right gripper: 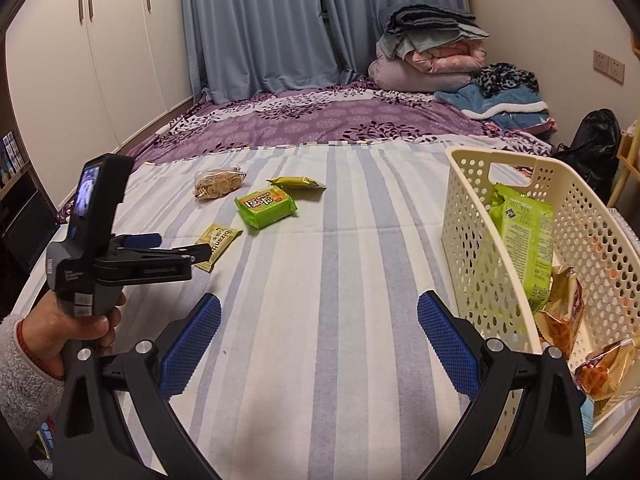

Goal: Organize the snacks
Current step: 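Grasp the yellow bibizan packet with the left gripper while the right grasps the green MOKA pack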

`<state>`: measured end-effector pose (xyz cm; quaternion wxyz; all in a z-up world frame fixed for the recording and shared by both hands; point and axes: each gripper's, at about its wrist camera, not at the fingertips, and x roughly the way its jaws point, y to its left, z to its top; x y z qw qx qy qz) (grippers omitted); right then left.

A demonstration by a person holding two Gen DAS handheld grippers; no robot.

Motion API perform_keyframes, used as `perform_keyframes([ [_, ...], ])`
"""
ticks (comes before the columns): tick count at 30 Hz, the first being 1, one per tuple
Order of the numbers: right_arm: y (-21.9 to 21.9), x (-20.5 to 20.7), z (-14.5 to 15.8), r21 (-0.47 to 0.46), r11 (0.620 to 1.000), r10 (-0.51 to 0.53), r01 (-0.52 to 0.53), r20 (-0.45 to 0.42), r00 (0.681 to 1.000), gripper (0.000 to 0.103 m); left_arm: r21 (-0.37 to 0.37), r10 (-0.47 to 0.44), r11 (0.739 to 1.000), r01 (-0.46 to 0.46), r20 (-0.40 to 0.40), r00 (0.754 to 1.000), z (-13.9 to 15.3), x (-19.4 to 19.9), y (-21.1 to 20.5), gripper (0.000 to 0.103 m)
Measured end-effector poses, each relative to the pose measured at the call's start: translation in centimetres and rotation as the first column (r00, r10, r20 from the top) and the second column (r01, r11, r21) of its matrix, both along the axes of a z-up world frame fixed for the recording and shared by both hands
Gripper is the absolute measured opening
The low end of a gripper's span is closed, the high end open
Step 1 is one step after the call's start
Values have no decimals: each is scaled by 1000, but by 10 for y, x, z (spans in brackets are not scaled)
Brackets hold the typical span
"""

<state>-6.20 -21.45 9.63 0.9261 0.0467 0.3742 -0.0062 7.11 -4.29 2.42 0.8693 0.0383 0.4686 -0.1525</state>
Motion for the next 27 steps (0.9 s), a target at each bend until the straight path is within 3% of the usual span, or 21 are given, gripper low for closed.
perform_keyframes([
  [3, -1, 4, -5, 3, 1000, 6, -6, -10, 1000, 98, 7, -12, 1000, 12, -10, 1000, -6, 6, -7, 96],
  [4, -1, 5, -7, 7, 1000, 8, -8, -15, 1000, 98, 11, -18, 1000, 18, -14, 1000, -8, 9, -9, 92],
  [6, -3, 8, -10, 18, 1000, 6, -6, -23, 1000, 98, 10, -27, 1000, 27, -37, 999, -13, 14, -12, 72],
  [11, -3, 15, -15, 27, 1000, 12, -11, -34, 999, 98, 27, -33, 999, 33, -30, 999, -17, 19, -18, 70],
  [14, -1, 20, -19, 34, 999, 16, -14, -42, 999, 98, 28, -35, 999, 35, -19, 999, -17, 20, -18, 61],
  [16, 1, 25, -22, 34, 999, 24, -23, -48, 999, 98, 21, -31, 999, 31, -13, 999, -15, 20, -15, 49],
  [27, 20, 81, -36, 63, 994, 89, -85, -76, 993, 98, -42, 17, 999, -17, 9, 1000, -3, 13, 16, 47],
])
